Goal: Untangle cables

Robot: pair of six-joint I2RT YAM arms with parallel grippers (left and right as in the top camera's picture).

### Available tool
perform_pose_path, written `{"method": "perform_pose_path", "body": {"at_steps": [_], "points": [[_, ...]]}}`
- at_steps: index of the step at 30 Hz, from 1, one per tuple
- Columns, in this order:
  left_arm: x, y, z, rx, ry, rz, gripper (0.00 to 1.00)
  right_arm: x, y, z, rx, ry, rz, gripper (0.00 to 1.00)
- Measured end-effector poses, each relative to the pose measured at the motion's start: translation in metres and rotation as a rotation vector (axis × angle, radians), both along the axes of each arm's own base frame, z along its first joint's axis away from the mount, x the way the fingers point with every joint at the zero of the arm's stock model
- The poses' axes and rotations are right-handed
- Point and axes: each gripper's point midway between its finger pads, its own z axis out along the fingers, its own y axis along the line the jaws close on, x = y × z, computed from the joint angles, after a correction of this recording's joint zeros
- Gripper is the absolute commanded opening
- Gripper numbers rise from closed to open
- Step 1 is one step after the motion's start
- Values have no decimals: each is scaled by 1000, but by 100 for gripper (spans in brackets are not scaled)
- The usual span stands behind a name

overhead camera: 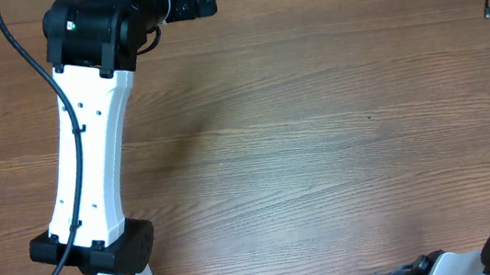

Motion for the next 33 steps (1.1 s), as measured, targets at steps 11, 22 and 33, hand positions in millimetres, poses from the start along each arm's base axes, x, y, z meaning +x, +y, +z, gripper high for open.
{"method": "perform_pose_path", "body": {"at_steps": [11, 22, 33], "points": [[-6, 1, -7, 10, 36, 0, 100, 19, -12, -175, 527, 21, -45, 4], [-5, 2, -18, 38, 65, -9, 100, -107, -89, -279, 883, -88, -389, 4], [7, -3, -45, 70, 113, -36, 100, -145, -99, -361, 892, -150, -469, 4]]}}
